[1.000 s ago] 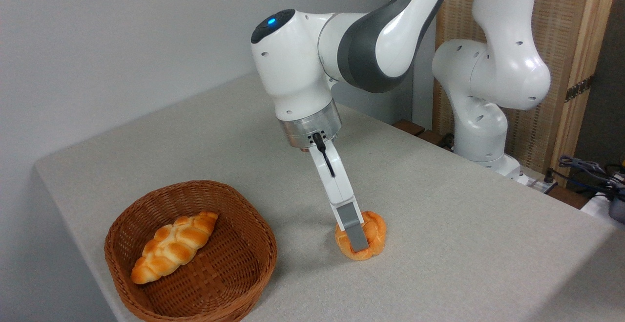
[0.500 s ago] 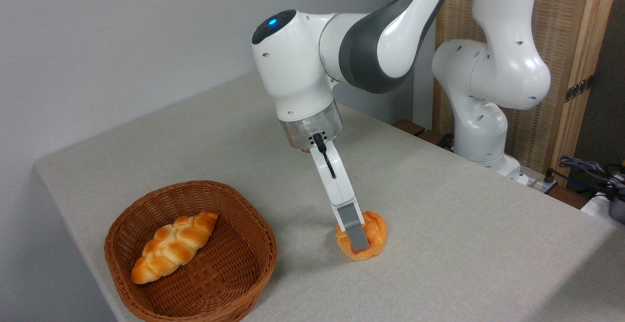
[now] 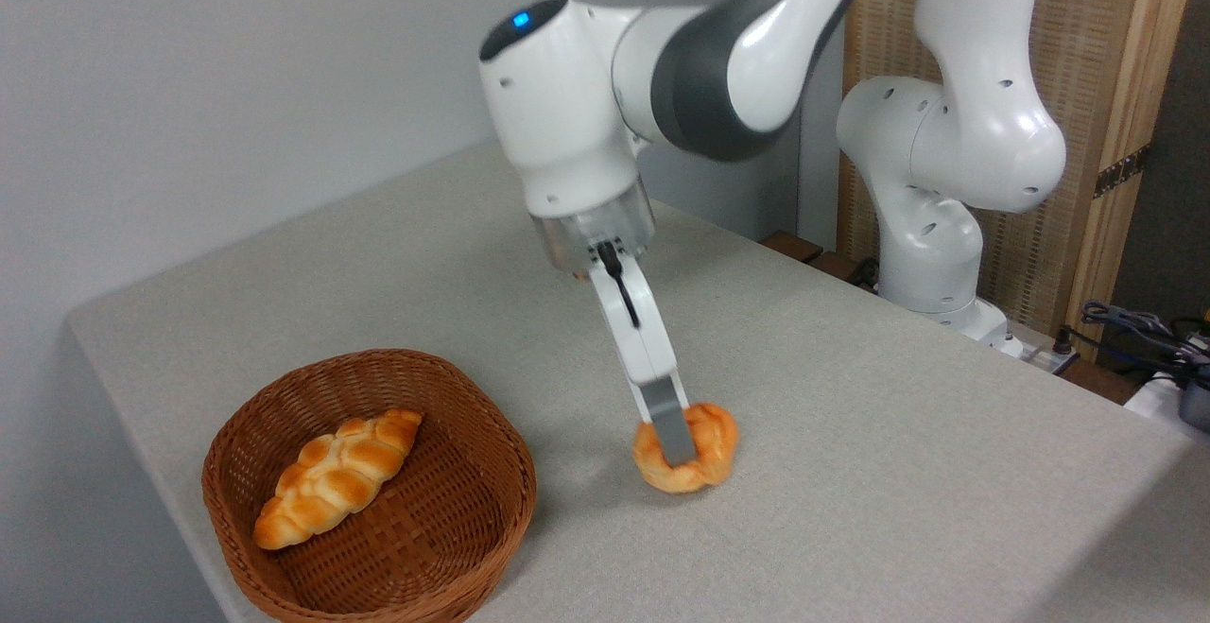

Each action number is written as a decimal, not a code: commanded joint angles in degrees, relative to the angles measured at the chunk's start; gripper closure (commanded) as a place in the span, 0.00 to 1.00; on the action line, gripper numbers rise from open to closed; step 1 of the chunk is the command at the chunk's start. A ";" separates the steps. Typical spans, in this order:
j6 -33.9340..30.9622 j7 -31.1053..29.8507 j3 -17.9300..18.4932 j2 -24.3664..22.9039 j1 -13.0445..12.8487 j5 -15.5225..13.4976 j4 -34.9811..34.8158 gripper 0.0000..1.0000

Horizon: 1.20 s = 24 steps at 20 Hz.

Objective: Put bread into the basket
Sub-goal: 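Lift the bun and carry it over the wicker basket, then lower the bun into the basket beside the braided roll and release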

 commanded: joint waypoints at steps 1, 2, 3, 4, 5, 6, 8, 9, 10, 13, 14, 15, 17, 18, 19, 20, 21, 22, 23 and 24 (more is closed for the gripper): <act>-5.29 -0.35 0.01 1.91 -0.76 -7.48 10.46 0.63; -5.30 -0.88 0.01 2.70 -0.76 -9.94 13.01 0.63; -5.30 -2.71 0.01 3.93 -0.76 -12.31 15.38 0.63; -5.03 -5.60 0.01 5.68 -0.84 -14.51 17.75 0.63; -4.51 -8.50 -0.07 7.79 -0.85 -16.36 20.65 0.63; -3.72 -10.62 -0.07 10.07 -0.85 -17.60 23.03 0.61; -0.22 -12.39 -0.16 13.68 -0.85 -17.96 26.03 0.54; 2.59 -12.57 -0.16 14.57 -0.85 -18.05 26.13 0.51; 5.92 -12.66 -0.16 15.53 -0.76 -18.57 26.13 0.46; 12.97 -12.57 -0.16 18.26 -0.76 -19.11 25.95 0.09; 12.99 -12.40 -0.07 18.35 -0.67 -18.93 25.78 0.07; 12.99 -12.48 -0.07 18.35 -0.67 -18.93 25.78 0.02; 12.99 -12.48 -0.07 18.44 -0.67 -18.93 25.69 0.00; 12.99 -12.57 -0.07 18.53 -0.67 -18.93 25.69 0.00; 12.99 -12.57 -0.07 18.70 -0.67 -18.93 25.78 0.00; 12.90 -12.49 -0.07 18.71 -0.58 -18.93 25.69 0.00; 12.98 -12.57 -0.07 18.71 -0.58 -18.93 25.78 0.00; 12.90 -12.57 -0.07 18.71 -0.58 -18.93 25.78 0.00; 12.90 -12.57 -0.07 18.71 -0.58 -18.93 25.78 0.00; 12.90 -12.57 -0.07 18.71 -0.58 -18.93 25.78 0.00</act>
